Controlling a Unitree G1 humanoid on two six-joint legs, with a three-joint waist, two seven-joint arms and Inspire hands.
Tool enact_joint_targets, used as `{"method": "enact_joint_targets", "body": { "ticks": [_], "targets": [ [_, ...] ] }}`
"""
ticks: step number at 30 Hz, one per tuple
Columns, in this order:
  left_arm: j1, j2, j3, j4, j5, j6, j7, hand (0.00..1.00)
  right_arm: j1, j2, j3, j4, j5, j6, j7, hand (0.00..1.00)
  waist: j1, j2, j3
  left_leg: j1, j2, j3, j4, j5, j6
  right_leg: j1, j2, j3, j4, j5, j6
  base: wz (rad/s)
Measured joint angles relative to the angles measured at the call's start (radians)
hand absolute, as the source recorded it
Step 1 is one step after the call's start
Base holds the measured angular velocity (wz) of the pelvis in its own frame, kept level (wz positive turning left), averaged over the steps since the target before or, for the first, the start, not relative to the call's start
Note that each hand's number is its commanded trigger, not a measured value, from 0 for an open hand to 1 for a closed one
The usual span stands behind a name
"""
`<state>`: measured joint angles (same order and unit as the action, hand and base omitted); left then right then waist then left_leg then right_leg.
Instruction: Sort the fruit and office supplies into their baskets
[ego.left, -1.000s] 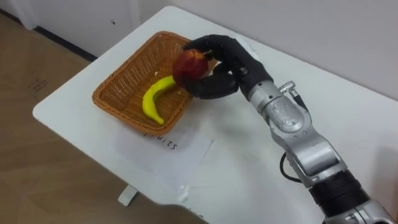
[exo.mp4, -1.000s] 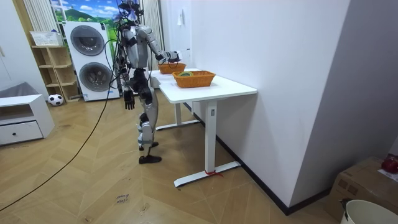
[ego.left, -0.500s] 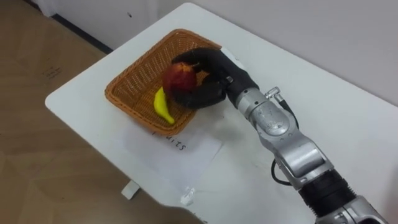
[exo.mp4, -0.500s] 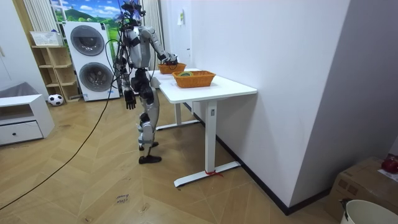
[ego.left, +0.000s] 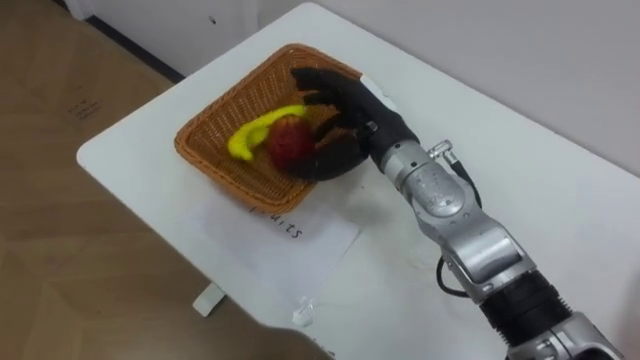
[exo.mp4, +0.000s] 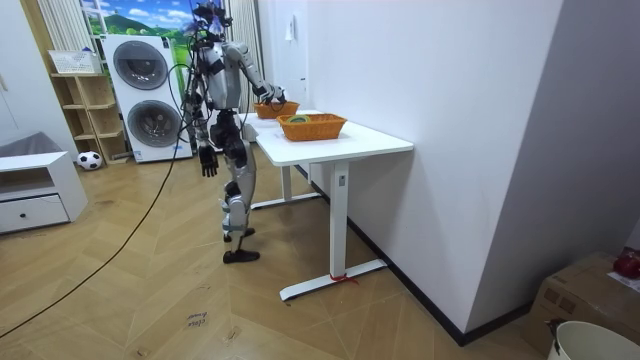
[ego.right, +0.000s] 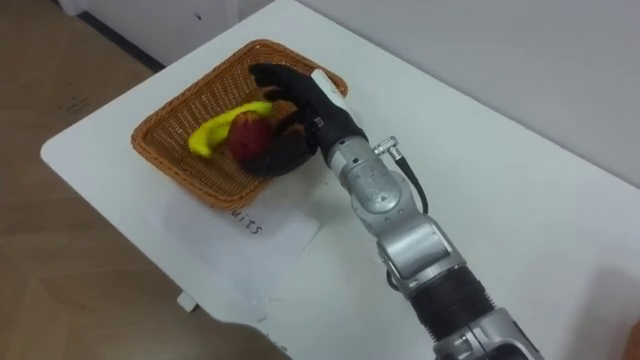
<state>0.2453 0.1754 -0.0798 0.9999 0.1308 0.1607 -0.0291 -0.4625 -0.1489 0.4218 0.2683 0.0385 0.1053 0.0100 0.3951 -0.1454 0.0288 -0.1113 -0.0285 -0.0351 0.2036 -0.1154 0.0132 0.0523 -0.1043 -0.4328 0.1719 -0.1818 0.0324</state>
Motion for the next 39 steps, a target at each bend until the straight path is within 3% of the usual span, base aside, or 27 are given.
{"method": "enact_joint_targets", "body": {
  "ticks": [20,21,23,29,31,37,39],
  "targets": [
    [-0.002,-0.007,0.038,0.002,0.018,-0.003,-0.001,0.0,-0.011,-0.023,-0.016,0.0,0.008,0.0,0.016,0.0,-0.012,0.002,0.0,0.011,0.001,0.017,0.001,-0.004,0.001,0.006,0.0,0.023,-0.001,0.0,0.0,-0.01],
    [-0.005,-0.007,0.042,0.001,0.018,-0.003,0.0,0.0,-0.014,-0.025,-0.02,-0.001,0.007,0.0,0.016,0.0,-0.018,0.007,0.0031,0.011,0.002,0.018,0.002,-0.005,0.001,0.005,0.0,0.025,-0.001,0.0,0.0,-0.06],
    [-0.009,-0.007,0.055,0.001,0.018,-0.002,0.0,0.0,-0.02,-0.025,-0.032,-0.012,-0.007,0.0,0.015,0.0,-0.038,0.01,0.0019,0.009,0.002,0.017,0.005,-0.006,0.003,0.004,0.0,0.025,0.0,0.0,0.0,0.0],
    [-0.012,-0.008,0.062,-0.008,0.025,-0.002,-0.004,0.0,-0.023,-0.051,-0.14,-0.106,-0.007,-0.006,-0.002,0.0,-0.102,0.057,-0.0096,0.027,0.001,0.034,0.014,-0.015,0.009,0.017,-0.004,0.04,0.0,0.004,0.007,-0.09],
    [-0.013,-0.008,0.085,-0.008,0.028,-0.002,-0.007,0.0,-0.023,-0.066,-0.18,-0.128,0.005,-0.005,-0.005,0.0,-0.124,0.062,-0.0149,0.039,0.001,0.036,0.005,-0.015,0.009,0.023,-0.005,0.047,0.001,0.004,0.007,-0.13],
    [-0.036,-0.006,0.107,0.016,0.017,-0.013,0.014,0.0,-0.025,-0.137,-0.239,-0.222,0.035,-0.005,-0.038,0.0,-0.197,0.051,-0.0222,0.086,0.013,0.092,-0.022,-0.017,0.009,0.036,-0.003,0.086,0.002,0.004,0.007,-0.22],
    [-0.044,-0.003,0.117,0.018,0.019,-0.016,0.021,0.0,-0.026,-0.149,-0.267,-0.253,0.034,-0.005,-0.054,0.0,-0.207,0.045,-0.0249,0.092,0.017,0.114,-0.022,-0.022,0.008,0.033,0.0,0.104,0.003,0.004,0.007,-0.31]
  ]
}}
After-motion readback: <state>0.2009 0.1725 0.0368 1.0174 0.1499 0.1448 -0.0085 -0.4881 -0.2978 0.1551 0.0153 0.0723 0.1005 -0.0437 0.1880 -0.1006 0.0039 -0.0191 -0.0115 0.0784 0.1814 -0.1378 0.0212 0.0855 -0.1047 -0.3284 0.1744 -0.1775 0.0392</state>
